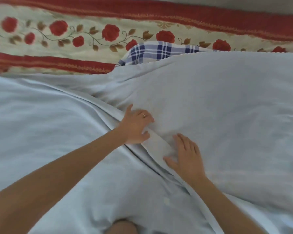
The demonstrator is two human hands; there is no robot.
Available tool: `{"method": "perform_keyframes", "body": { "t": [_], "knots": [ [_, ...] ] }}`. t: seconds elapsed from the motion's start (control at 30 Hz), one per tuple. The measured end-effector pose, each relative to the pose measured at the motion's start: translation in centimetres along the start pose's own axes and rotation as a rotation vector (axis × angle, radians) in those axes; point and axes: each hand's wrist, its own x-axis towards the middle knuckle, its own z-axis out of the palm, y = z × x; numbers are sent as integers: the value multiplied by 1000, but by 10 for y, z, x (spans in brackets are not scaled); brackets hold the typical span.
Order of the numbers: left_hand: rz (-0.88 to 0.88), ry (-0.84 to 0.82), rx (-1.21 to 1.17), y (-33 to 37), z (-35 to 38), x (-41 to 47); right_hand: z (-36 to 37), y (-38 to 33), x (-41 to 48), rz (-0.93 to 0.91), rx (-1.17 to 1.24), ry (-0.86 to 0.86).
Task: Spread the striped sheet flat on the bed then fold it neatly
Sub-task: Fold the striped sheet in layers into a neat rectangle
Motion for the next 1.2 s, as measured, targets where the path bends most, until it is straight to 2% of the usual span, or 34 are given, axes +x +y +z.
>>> {"method": "perform_keyframes", "body": {
  "t": [0.07,0.13,0.17,0.23,0.3,0.37,0.53,0.63,0.73,0.83,0.93,1.03,1.1,1.2],
  "knots": [
    [17,-87,131,-8,10,-35,1,0,-34,9,-41,-11],
    [9,-100,221,-11,17,-52,-5,2,-58,-17,-70,45],
    [17,-74,266,-10,20,-58,-7,2,-70,-34,-123,46],
    [21,91,342,-14,27,-56,-8,4,-80,-29,-233,-5],
    [19,182,386,-17,29,-51,-10,9,-80,71,-294,-77],
    [14,213,410,-17,25,-44,-16,19,-76,164,-279,-66],
    [-30,301,386,-23,10,-18,-65,45,-40,359,-146,87],
    [-62,361,349,-29,3,-5,-89,66,-7,399,-94,172],
    [-211,453,209,-29,-5,9,-111,82,21,436,-82,294],
    [-322,389,70,-20,-9,17,-114,87,33,510,-80,327],
    [-200,164,172,-13,1,13,-95,82,26,500,-115,142],
    [-182,215,183,-8,6,23,-82,87,21,438,-213,85],
    [-186,263,197,-8,-2,39,-83,92,27,511,-93,122],
    [-180,243,245,-10,-20,56,-89,95,37,565,90,261]
  ]
}}
